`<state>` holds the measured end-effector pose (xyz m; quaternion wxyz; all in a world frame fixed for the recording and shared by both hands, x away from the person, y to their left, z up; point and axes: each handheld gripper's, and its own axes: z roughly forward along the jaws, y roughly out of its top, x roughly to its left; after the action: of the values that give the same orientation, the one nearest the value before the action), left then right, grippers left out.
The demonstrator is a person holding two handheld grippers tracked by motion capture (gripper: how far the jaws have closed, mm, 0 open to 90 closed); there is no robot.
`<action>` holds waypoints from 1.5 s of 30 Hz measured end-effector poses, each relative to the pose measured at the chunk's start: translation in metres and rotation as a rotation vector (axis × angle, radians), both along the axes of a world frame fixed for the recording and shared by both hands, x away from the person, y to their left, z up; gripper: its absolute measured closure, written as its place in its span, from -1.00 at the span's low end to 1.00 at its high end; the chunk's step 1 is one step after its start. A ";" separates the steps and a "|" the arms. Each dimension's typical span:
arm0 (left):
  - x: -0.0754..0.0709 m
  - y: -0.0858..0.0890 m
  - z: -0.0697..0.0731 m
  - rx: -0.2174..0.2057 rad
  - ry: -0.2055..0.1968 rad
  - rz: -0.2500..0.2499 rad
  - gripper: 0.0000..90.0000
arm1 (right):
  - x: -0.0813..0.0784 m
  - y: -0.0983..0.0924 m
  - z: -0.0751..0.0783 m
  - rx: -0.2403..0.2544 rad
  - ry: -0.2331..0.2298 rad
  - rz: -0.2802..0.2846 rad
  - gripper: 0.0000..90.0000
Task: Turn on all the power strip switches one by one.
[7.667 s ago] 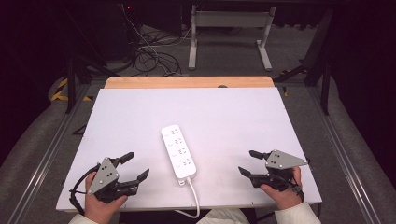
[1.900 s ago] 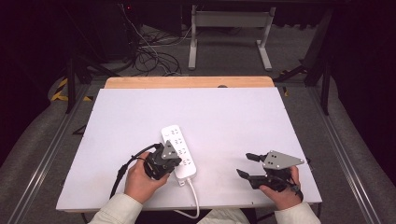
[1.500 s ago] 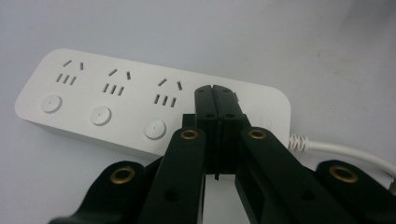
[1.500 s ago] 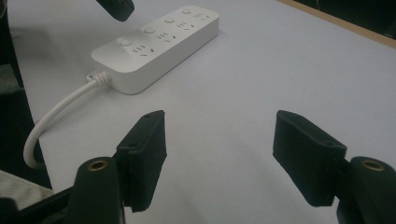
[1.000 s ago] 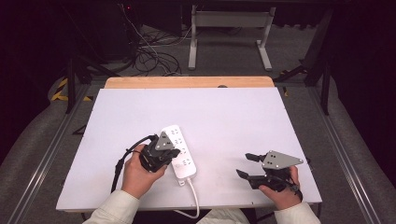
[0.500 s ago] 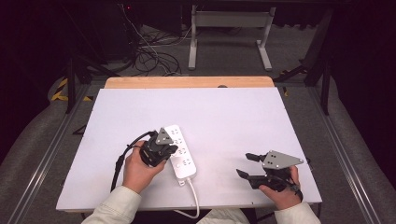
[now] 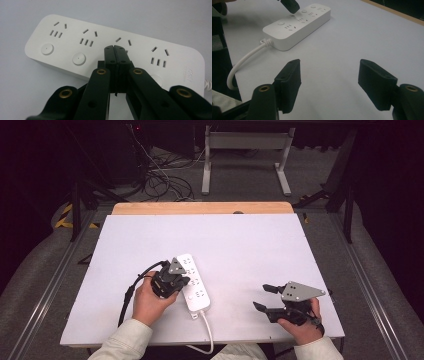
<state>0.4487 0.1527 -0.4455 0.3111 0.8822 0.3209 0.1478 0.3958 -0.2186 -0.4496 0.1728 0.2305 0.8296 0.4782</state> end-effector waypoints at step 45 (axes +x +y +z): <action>-0.001 -0.003 -0.009 0.007 0.009 0.018 1.00 | 0.000 0.001 -0.001 0.001 0.006 0.008 -0.21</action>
<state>0.4481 0.1501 -0.4541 0.3055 0.8809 0.3299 0.1478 0.3954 -0.2173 -0.4501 0.1684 0.2286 0.8308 0.4787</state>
